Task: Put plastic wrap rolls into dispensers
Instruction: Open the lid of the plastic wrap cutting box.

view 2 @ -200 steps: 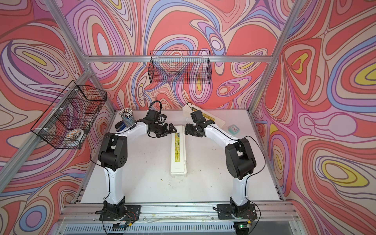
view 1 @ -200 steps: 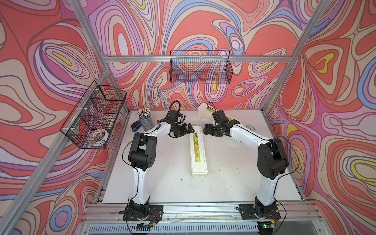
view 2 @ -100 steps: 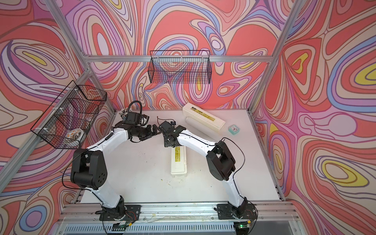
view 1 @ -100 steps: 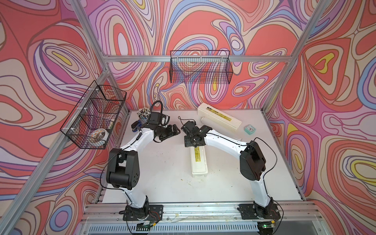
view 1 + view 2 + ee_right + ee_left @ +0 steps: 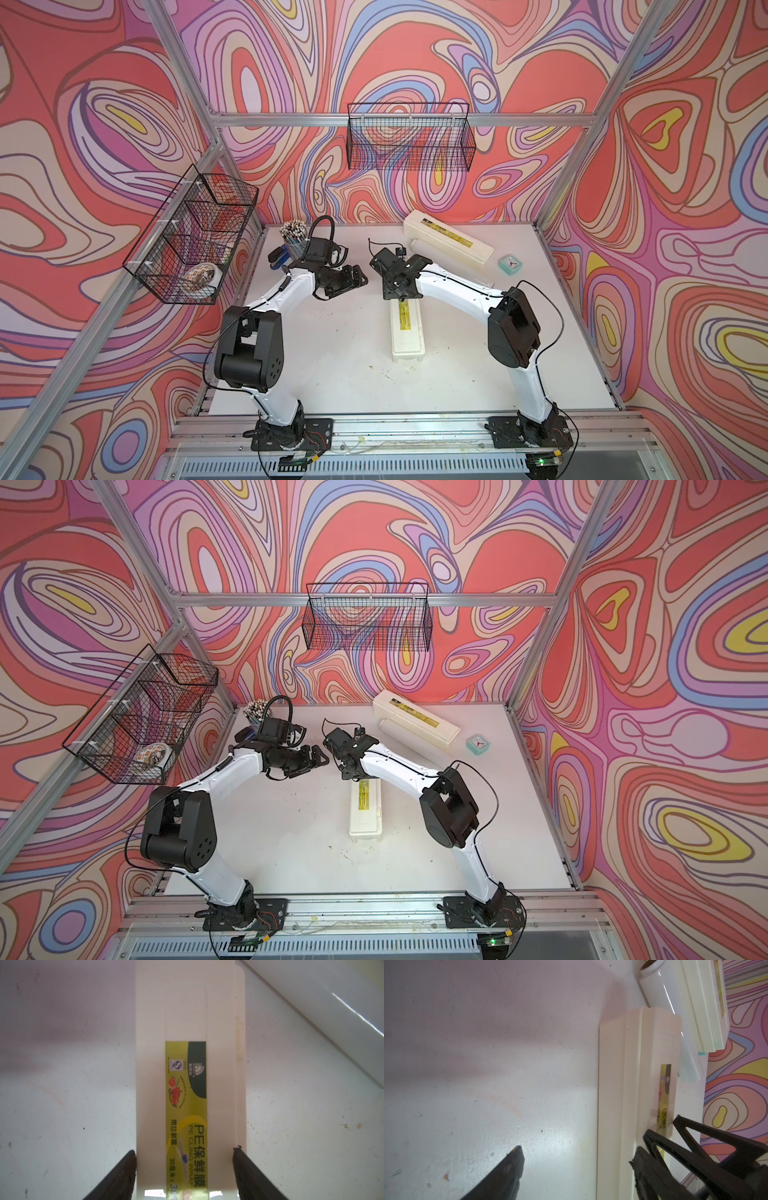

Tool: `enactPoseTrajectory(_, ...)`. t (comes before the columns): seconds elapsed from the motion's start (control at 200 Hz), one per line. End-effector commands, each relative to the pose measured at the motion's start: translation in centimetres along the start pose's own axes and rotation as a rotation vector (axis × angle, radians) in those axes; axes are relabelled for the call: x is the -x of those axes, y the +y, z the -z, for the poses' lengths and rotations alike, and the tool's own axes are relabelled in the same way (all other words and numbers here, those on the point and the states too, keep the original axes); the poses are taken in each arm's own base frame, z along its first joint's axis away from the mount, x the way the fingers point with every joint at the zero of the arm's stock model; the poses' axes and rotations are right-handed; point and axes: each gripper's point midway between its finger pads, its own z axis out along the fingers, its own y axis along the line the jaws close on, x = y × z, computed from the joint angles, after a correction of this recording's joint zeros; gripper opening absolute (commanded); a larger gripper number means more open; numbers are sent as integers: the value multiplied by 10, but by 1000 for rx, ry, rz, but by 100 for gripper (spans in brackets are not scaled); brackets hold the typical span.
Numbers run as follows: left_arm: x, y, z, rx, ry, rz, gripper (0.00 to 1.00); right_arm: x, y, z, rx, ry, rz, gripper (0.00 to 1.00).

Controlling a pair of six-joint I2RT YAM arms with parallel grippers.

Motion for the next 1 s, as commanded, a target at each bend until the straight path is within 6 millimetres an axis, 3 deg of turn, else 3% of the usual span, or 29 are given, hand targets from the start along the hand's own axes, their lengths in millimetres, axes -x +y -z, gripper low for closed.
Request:
enactPoseTrajectory(0.0, -10, -7, 2, -1, 18, -28, 83, -25, -11, -26, -74, 91, 25, 70)
enactPoseTrajectory(0.105, -16, -16, -3, -6, 29, -60, 83, -26, -7, -27, -33, 102, 11, 69)
enactPoseTrajectory(0.26, -24, -19, -10, 4, 51, -76, 83, -32, -15, -30, -44, 132, 6, 81)
enactPoseTrajectory(0.446, -28, -19, -12, 15, 58, -74, 83, -35, -14, -33, -37, 137, 11, 82)
enactPoseTrajectory(0.571, -25, -19, -10, 28, 45, -77, 82, -35, -13, -32, -24, 134, 10, 73)
enactPoseTrajectory(0.781, -26, -31, -11, 0, 53, -126, 80, -17, -7, -10, 95, 74, -23, 63)
enactPoseTrajectory(0.906, -26, -42, -22, -6, 80, -154, 74, -8, -8, 1, 182, 49, -41, 60)
enactPoseTrajectory(0.997, -25, -53, -31, -19, 92, -169, 63, -4, -7, 8, 237, 37, -29, 59)
